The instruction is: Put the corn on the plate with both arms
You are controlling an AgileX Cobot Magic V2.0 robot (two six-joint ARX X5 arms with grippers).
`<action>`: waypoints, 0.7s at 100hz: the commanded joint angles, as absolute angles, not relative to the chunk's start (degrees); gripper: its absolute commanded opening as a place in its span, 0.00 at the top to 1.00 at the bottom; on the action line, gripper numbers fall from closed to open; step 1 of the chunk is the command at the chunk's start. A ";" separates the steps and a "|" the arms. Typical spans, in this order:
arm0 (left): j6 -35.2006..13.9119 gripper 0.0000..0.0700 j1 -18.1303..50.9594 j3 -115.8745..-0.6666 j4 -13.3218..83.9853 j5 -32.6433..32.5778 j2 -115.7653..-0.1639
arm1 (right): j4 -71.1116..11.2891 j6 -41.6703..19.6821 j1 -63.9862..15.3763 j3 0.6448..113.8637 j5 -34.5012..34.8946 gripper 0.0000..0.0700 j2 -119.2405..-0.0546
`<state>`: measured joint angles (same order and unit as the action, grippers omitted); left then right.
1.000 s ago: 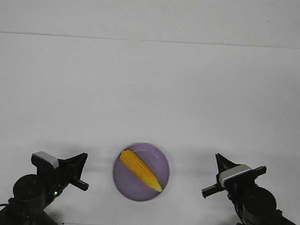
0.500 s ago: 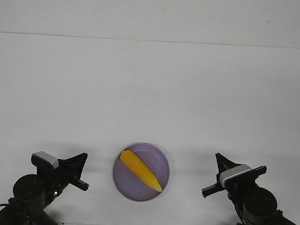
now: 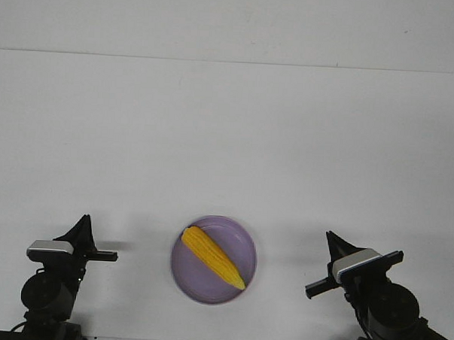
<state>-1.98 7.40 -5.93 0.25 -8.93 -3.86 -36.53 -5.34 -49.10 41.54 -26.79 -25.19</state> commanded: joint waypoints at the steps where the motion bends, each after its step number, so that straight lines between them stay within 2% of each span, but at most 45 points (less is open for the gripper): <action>1: -0.62 0.98 6.07 -3.84 -1.78 -8.99 -2.09 | -35.83 -5.32 -49.63 42.09 -26.98 0.98 -25.41; 25: 1.52 0.98 4.45 -0.75 -2.26 -8.99 -0.16 | -35.83 -5.32 -49.63 42.09 -27.00 0.98 -25.41; 70: 1.48 0.98 4.45 -0.80 -2.76 -8.99 -0.16 | -35.83 -5.32 -49.63 42.09 -26.98 0.98 -25.41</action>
